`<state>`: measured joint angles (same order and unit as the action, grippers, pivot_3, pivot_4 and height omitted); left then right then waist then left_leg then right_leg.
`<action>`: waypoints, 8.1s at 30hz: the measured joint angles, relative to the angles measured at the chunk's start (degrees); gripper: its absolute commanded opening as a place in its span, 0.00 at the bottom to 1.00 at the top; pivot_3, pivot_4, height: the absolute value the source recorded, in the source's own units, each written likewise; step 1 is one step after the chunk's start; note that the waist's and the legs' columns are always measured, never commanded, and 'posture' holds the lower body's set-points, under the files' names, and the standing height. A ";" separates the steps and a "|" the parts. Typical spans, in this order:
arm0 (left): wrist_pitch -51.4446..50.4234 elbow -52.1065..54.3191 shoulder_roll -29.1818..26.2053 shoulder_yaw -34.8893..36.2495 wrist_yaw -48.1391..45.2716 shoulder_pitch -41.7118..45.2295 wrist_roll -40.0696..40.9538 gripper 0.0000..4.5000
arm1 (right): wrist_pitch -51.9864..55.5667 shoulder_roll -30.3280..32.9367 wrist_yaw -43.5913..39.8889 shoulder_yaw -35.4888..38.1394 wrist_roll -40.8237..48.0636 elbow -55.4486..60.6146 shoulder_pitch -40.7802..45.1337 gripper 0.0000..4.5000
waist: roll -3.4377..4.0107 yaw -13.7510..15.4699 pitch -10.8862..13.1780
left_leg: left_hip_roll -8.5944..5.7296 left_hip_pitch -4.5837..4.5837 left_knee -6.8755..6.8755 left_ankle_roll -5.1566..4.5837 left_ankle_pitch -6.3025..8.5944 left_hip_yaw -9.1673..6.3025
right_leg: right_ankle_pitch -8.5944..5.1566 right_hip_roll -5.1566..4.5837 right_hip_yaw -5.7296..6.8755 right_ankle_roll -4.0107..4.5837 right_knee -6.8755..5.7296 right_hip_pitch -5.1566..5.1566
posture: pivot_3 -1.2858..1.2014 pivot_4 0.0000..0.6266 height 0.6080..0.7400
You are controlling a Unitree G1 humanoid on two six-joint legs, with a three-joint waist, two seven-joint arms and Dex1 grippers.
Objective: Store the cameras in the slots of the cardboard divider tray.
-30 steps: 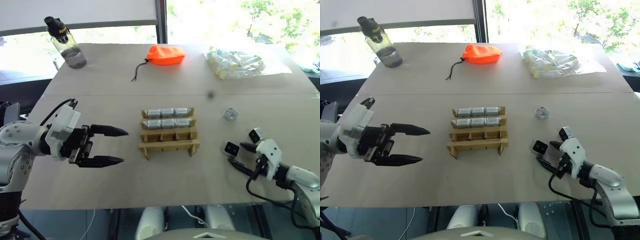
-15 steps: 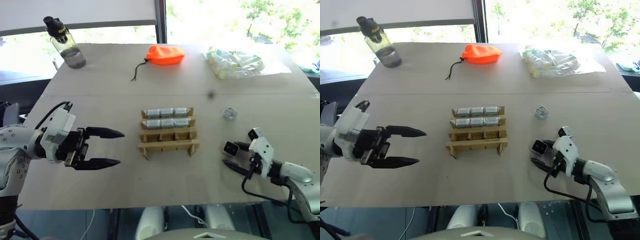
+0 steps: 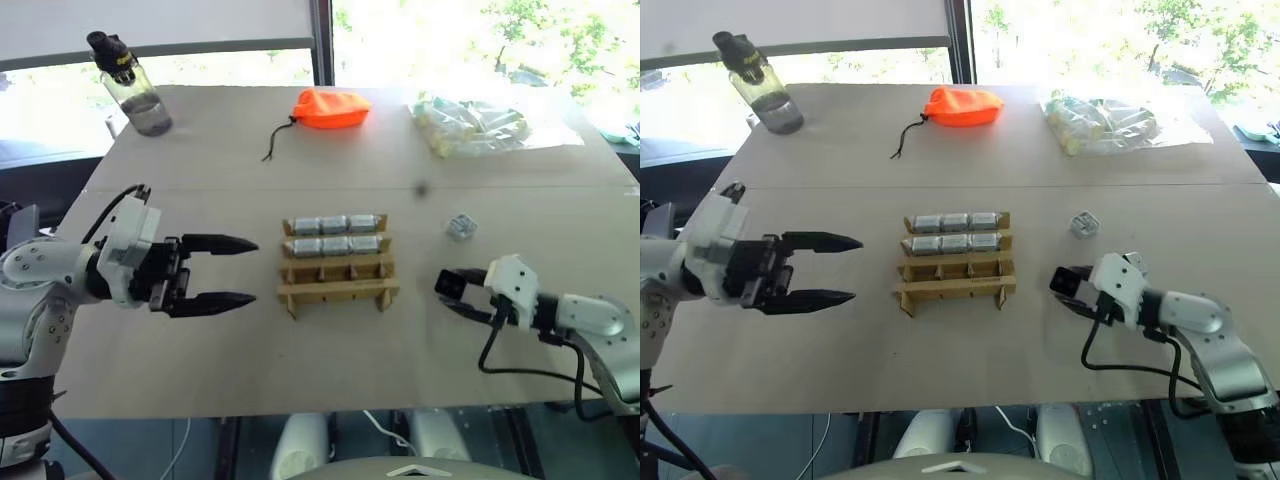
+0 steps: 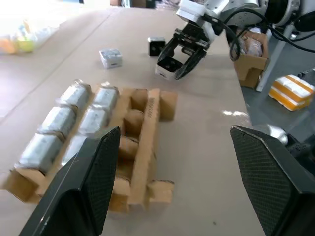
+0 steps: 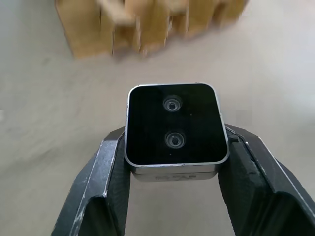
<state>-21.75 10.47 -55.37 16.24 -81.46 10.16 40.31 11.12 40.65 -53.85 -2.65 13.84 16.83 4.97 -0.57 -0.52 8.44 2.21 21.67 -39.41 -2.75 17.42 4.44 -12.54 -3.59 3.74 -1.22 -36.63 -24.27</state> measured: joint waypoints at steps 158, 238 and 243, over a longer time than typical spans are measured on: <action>6.90 -13.11 7.18 -25.21 0.15 20.89 -24.98 0.98 | -26.40 -11.91 -24.35 14.37 26.34 -13.81 -26.10 0.96 | -0.56 1.48 0.35 | -0.02 0.08 -0.17 0.21 -0.16 0.13 | 0.03 0.08 -0.20 0.00 -0.28 -0.19 | 0.52 0.24 0.89; -10.01 21.36 -0.62 11.01 13.73 -15.76 -1.86 1.00 | 17.43 -6.31 -5.65 -15.70 5.68 -5.70 32.34 0.15 | -0.53 0.43 0.38 | -0.01 0.34 -0.04 0.21 -0.15 0.11 | 0.04 -0.04 -0.11 0.03 -0.15 -0.45 | 0.52 0.24 0.89; -11.77 24.96 2.02 16.71 17.02 -22.07 -0.23 1.00 | 17.28 -8.11 -10.13 -20.40 4.36 -7.94 33.63 0.15 | -0.53 0.43 0.39 | -0.04 0.32 -0.05 0.21 -0.14 0.11 | 0.04 -0.11 -0.08 0.03 -0.18 -0.44 | 0.52 0.24 0.89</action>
<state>-33.51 35.43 -53.36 32.94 -64.44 -11.91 40.08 28.41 32.55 -63.98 -23.05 18.19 8.89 38.60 -1.10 -0.09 8.83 2.18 21.99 -39.46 -2.54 17.28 4.54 -12.49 -3.70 3.66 -1.19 -36.81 -24.70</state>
